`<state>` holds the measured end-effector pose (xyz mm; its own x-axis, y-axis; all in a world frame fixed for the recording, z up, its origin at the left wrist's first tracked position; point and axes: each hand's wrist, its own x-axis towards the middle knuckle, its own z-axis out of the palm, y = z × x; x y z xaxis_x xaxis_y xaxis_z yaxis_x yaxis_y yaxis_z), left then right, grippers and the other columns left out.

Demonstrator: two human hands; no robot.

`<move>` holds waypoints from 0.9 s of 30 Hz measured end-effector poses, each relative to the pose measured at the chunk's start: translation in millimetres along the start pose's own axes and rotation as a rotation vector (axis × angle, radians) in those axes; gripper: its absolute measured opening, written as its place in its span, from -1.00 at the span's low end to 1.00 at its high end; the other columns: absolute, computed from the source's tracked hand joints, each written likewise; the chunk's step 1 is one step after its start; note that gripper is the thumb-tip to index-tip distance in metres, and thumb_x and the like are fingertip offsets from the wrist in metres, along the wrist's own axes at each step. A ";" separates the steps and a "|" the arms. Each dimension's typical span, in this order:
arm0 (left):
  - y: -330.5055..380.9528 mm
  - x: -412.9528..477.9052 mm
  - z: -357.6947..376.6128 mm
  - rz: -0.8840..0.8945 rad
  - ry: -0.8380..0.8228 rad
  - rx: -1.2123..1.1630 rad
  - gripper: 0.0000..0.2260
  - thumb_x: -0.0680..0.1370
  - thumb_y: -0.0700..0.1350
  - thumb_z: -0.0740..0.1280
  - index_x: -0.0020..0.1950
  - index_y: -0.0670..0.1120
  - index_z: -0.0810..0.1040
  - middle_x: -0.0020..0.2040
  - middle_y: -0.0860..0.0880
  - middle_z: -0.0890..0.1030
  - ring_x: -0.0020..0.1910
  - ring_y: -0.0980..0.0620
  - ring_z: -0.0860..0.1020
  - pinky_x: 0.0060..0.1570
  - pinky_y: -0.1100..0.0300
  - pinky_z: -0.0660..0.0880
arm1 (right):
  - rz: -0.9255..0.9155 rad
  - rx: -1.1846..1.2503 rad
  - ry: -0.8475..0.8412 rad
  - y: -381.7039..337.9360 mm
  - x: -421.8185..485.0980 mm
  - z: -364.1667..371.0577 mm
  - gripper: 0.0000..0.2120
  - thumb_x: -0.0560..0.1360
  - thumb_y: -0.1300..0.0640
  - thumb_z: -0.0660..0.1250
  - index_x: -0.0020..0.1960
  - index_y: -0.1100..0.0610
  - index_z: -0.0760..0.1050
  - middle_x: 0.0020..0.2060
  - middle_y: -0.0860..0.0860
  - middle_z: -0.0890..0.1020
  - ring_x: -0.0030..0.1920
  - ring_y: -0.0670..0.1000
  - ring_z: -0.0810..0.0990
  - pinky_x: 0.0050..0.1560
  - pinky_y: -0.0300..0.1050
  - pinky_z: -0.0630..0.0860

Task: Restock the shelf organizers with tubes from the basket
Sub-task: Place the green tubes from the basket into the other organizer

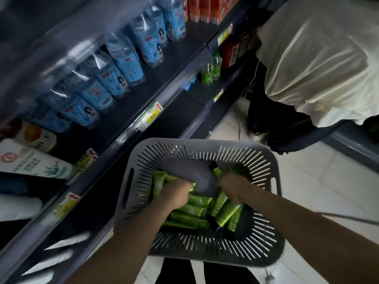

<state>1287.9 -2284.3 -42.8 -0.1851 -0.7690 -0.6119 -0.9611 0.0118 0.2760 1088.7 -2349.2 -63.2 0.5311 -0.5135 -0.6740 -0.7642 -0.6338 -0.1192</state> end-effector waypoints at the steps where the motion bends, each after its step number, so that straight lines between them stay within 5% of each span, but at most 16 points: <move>1: 5.7 5.4 6.4 0.018 -0.034 0.027 -0.77 0.51 -0.24 0.25 0.13 -0.08 0.55 0.08 -0.15 0.59 0.06 -0.18 0.56 -0.01 -0.04 0.54 | -0.022 -0.048 -0.015 0.3 4.2 4.0 -0.66 0.47 0.38 0.17 0.20 0.24 0.52 0.18 0.22 0.55 0.22 0.24 0.51 0.13 0.12 0.54; 5: 12.5 24.7 32.2 0.105 -0.229 0.094 -0.46 0.48 -0.33 0.29 0.45 -0.03 0.33 0.37 -0.13 0.43 0.25 -0.18 0.48 0.13 -0.02 0.50 | -0.012 -0.234 -0.038 -3.6 14.0 11.3 -0.70 0.53 0.30 0.19 0.23 0.24 0.50 0.35 0.21 0.38 0.38 0.27 0.26 0.25 0.18 0.37; 9: 11.1 31.8 45.9 0.155 -0.166 0.237 -0.63 0.47 -0.20 0.31 0.28 -0.08 0.48 0.29 -0.12 0.45 0.26 -0.17 0.42 0.17 0.00 0.46 | 0.024 -0.313 -0.048 -9.1 15.3 5.3 -0.66 0.54 0.26 0.18 0.30 0.21 0.46 0.40 0.19 0.34 0.42 0.27 0.21 0.35 0.23 0.23; 15: 17.0 26.5 34.6 0.055 -0.007 0.160 -0.75 0.57 -0.19 0.19 0.19 -0.19 0.54 0.20 -0.15 0.53 0.19 -0.16 0.49 0.06 0.12 0.41 | -0.019 0.138 -0.092 5.4 7.8 -11.6 -0.79 0.44 0.33 0.29 0.06 0.29 0.56 0.03 0.22 0.63 0.07 0.20 0.62 0.01 -0.02 0.58; 21: 12.6 -1.9 -0.4 -0.011 0.060 0.063 -0.68 0.53 -0.33 0.17 0.28 -0.13 0.37 0.07 -0.16 0.56 0.03 -0.17 0.56 -0.02 -0.06 0.53 | -0.060 0.313 0.087 -3.7 -13.3 -63.2 -0.83 0.38 0.24 0.36 -0.04 0.25 0.58 -0.07 0.18 0.63 -0.02 0.16 0.59 -0.13 -0.12 0.43; 24: 3.2 -20.8 -21.8 -0.032 0.119 -0.036 -0.48 0.52 -0.33 0.18 0.46 -0.02 0.25 0.22 -0.16 0.54 0.12 -0.15 0.56 0.03 -0.01 0.53 | -0.101 0.317 0.133 -11.6 -28.0 -98.7 -0.86 0.38 0.23 0.38 -0.07 0.22 0.59 -0.15 0.13 0.65 -0.13 0.10 0.59 -0.05 -0.10 0.51; 27: -2.1 -46.2 -56.9 -0.034 0.208 -0.151 -0.52 0.54 -0.30 0.18 0.43 0.00 0.34 0.30 -0.13 0.52 0.22 -0.11 0.52 0.17 0.09 0.48 | -0.137 0.341 0.157 -24.4 -47.6 -144.5 -0.94 0.35 0.22 0.40 -0.18 0.15 0.56 -0.29 0.11 0.64 -0.28 0.03 0.55 -0.08 -0.08 0.56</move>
<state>1310.1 -2285.2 27.0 -0.0922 -0.8823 -0.4616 -0.9216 -0.1000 0.3751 1134.9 -2392.9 77.2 0.6662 -0.5363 -0.5182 -0.7458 -0.4879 -0.4537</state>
